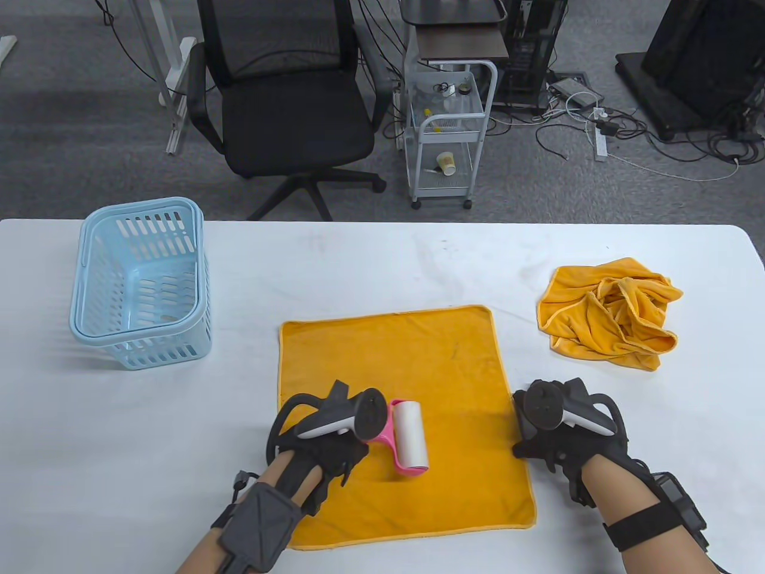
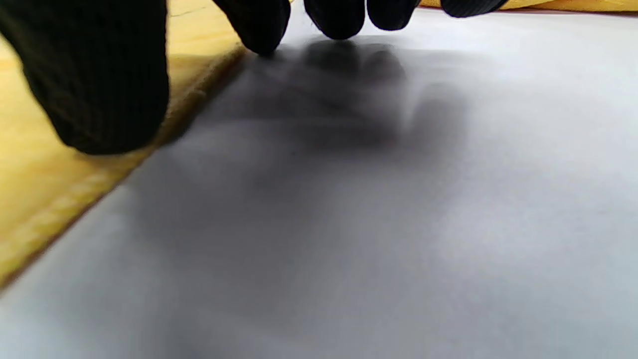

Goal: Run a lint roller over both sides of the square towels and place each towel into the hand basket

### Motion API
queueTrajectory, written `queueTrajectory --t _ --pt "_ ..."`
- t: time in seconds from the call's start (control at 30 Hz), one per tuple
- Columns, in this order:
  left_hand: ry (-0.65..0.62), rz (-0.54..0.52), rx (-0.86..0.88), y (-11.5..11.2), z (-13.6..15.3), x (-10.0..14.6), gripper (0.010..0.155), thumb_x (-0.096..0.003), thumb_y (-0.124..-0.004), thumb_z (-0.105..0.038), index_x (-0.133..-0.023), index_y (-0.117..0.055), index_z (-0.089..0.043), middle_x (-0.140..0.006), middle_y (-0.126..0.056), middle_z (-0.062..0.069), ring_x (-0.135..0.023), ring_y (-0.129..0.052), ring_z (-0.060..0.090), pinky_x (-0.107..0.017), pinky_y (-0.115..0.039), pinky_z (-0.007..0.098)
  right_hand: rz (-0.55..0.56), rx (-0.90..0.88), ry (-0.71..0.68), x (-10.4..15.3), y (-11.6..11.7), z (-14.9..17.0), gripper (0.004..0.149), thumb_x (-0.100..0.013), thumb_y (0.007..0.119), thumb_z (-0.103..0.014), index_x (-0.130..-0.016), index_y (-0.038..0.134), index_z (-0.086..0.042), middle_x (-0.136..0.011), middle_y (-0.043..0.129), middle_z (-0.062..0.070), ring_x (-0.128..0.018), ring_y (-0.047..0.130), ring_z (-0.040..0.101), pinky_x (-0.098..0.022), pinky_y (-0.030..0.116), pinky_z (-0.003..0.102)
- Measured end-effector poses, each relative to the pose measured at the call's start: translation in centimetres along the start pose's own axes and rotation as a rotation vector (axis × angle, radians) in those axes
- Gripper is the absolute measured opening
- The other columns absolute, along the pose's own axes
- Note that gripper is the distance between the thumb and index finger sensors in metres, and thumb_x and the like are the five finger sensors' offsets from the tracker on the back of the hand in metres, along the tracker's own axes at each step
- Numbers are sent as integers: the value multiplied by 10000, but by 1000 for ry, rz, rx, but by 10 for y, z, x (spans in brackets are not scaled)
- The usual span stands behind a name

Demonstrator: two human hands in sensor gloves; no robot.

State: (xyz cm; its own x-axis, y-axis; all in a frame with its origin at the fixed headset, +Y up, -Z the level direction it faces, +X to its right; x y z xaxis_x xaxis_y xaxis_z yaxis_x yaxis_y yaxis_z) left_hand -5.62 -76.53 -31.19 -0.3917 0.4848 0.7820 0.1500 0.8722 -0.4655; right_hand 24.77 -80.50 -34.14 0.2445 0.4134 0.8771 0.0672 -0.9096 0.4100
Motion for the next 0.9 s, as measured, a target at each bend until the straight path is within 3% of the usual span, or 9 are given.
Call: queueTrajectory --t 0.07,0.17,0.43,0.57,0.67,0.77,0.9 --pt "15 12 -15 -5 -3 -14 531 -496 -844 -391 -958 -585 -357 -877 -842 -50 -698 -983 246 -592 -854 511 0 -1 0 0 0 0 936 -417 882 -591 -1138 452 -178 -1161 379 227 -1043 372 535 -686 457 723" --pt "81 49 -72 -13 15 -18 481 -494 -852 -377 -917 -625 -386 -858 -858 -59 -699 -982 254 -605 -839 525 0 -3 0 0 0 0 937 -416 881 -593 -1138 451 -179 -1160 382 228 -1042 374 536 -686 458 723" --pt "398 184 -327 -16 122 37 390 -508 -864 -323 -843 -695 -428 -878 -865 -71 -753 -973 266 -669 -788 569 0 -6 0 0 0 1 936 -416 884 -591 -1138 454 -178 -1160 383 228 -1043 375 536 -686 458 723" --pt "422 192 -257 -14 146 51 412 -518 -863 -318 -866 -676 -434 -899 -838 -70 -770 -951 263 -672 -762 608 0 -5 0 0 0 1 936 -416 882 -592 -1138 455 -177 -1160 383 229 -1043 377 535 -685 459 723" --pt "356 126 -138 0 130 38 438 -527 -858 -329 -891 -637 -434 -907 -819 -66 -772 -941 258 -651 -765 642 2 -3 0 0 0 1 934 -417 881 -592 -1137 455 -177 -1160 385 229 -1042 379 534 -684 460 724" --pt "221 41 1 17 85 8 488 -526 -846 -341 -929 -585 -426 -916 -806 -58 -767 -938 263 -631 -791 626 3 -4 1 0 0 1 933 -416 880 -593 -1136 456 -178 -1160 384 227 -1041 382 536 -685 461 722" --pt "112 -27 54 23 30 -33 535 -521 -831 -365 -966 -535 -382 -928 -791 -50 -768 -940 252 -623 -818 579 2 -9 2 0 1 1 933 -417 880 -592 -1137 454 -178 -1160 382 226 -1042 383 534 -685 462 722"
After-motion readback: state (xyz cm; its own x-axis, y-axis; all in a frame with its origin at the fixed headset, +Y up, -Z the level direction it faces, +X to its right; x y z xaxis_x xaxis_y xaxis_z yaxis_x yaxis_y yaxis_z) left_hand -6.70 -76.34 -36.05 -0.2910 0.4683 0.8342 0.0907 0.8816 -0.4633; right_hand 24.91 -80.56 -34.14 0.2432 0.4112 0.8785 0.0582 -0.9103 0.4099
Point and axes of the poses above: the tracker on the back of each hand, its own z axis roughly to the little-finger side, its own x axis roughly from the fingertips to the wrist, y = z × x, the point moved 4 cm from there along -x, roughly from the wrist to the fingertips
